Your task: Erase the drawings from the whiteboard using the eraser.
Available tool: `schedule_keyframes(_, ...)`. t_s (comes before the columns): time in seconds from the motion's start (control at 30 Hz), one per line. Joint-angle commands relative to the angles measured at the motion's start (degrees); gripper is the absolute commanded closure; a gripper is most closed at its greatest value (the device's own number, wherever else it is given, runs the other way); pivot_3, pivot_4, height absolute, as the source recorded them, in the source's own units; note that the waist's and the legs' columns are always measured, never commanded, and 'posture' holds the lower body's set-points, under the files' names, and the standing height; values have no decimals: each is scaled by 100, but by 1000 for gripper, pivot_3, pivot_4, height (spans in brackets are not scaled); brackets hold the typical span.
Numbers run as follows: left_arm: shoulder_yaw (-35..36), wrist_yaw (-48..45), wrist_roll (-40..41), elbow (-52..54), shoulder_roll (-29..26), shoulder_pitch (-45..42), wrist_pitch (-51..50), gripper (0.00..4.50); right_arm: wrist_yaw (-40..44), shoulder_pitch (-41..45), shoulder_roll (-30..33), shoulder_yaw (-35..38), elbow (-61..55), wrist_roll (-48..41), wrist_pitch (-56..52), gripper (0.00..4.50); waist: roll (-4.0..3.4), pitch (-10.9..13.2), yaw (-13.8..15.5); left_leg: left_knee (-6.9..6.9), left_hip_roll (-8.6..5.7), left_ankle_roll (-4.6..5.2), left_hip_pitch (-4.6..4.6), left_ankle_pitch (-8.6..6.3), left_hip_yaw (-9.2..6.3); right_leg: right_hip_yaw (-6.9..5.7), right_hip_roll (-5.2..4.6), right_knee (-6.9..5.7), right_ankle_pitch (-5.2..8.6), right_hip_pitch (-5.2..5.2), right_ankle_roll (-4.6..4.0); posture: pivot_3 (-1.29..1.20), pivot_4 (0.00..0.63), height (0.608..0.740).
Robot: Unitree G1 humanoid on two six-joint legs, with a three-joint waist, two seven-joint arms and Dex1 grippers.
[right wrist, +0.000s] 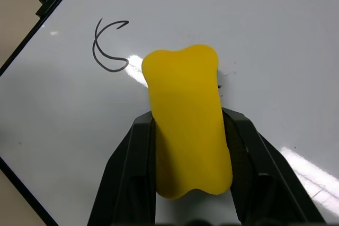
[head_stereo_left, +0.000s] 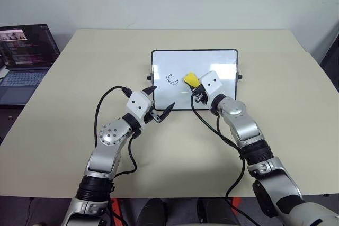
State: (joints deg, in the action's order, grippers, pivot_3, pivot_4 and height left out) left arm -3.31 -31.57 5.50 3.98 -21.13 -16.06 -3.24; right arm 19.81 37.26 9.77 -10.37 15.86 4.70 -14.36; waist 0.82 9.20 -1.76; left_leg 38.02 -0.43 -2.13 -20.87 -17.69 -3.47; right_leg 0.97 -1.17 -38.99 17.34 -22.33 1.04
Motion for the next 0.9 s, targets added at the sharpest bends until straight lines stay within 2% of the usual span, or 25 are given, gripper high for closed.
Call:
schedule_keyframes(0.03, 33, 40, 19, 260, 3, -28, 58, 0, -10, -205, 179, 74, -174, 73, -63, 3112, 0, 0, 9, 1, 0, 0, 0, 0, 0, 0, 0, 0, 0, 1, 0, 0, 150, 740)
schedule_keyframes(0.9, 4, 14, 17, 179, 46, -71, 98, 0, 183, -1146, 865, 240, -1173, 27, -573, 3112, 3, -2, 28, 6, -1, 0, 3, 0, -5, -3, 0, -1, 0, 8, 0, 0, 150, 740)
